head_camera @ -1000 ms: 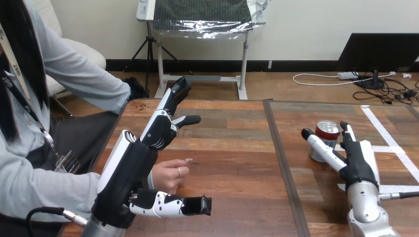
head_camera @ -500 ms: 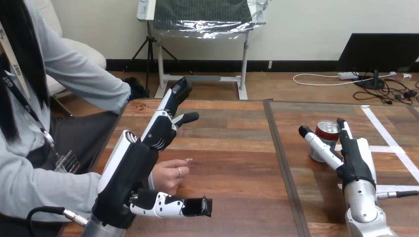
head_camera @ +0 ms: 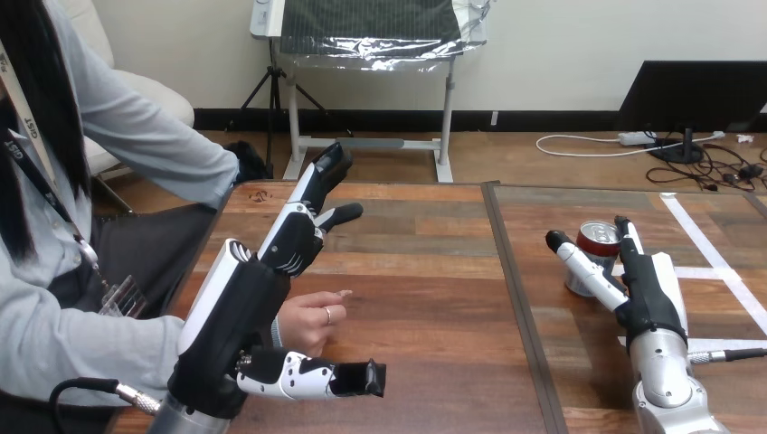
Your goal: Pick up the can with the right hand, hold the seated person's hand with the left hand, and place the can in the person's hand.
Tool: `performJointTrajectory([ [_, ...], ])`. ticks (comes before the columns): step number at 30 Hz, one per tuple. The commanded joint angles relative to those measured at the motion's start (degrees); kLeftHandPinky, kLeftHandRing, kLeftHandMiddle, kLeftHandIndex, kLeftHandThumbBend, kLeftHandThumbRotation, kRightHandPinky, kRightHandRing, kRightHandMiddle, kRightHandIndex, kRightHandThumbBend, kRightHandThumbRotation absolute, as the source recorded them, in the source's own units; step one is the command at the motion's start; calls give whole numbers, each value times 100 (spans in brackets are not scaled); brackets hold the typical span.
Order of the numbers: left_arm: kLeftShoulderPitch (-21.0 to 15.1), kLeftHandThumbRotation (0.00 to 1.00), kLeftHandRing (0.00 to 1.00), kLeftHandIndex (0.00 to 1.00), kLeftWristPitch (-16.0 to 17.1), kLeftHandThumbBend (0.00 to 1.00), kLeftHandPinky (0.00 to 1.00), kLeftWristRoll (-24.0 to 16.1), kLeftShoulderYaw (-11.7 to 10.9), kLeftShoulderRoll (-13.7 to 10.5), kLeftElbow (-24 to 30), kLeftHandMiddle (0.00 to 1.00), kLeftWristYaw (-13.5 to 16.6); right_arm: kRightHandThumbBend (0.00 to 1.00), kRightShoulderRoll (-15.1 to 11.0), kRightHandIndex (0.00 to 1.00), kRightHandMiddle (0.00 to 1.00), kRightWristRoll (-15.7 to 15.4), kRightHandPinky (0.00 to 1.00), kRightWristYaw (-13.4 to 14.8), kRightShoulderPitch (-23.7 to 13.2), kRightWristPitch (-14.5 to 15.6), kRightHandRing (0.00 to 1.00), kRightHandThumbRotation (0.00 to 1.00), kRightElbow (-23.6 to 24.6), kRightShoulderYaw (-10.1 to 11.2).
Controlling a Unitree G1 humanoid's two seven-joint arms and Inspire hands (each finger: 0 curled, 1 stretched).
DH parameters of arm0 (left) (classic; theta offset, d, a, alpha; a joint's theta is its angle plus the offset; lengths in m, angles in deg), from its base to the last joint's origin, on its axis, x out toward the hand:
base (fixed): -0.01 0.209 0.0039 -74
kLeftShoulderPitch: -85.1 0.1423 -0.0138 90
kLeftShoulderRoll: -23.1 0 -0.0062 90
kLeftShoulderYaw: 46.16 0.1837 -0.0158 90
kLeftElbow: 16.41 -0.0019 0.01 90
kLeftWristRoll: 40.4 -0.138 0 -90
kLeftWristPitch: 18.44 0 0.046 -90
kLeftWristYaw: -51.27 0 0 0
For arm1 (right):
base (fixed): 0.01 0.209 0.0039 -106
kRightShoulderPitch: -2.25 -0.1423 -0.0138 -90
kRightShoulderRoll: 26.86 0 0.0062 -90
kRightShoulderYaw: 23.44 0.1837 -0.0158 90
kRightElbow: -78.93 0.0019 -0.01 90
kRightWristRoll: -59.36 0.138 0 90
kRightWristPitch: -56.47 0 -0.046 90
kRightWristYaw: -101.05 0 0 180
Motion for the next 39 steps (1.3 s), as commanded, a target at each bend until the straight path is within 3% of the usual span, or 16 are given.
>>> performJointTrajectory([
  [1,-329,49,100,100,-12,100,91,92,-97,3,5,100,-8,100,-149,100,100,59,94,-35,-436,-138,100,74,262,21],
  [16,-343,48,100,100,69,100,91,6,-180,-12,-24,100,23,100,-169,100,100,9,98,-71,-513,-120,100,74,237,0],
  [24,-389,49,100,100,191,100,84,-60,-234,26,-123,100,39,100,-197,100,100,-2,99,-99,-564,-93,100,74,202,1],
  [39,-393,49,100,100,210,100,83,-18,-237,26,-178,100,-25,100,-266,100,100,-63,97,-67,-726,133,100,70,146,-26],
])
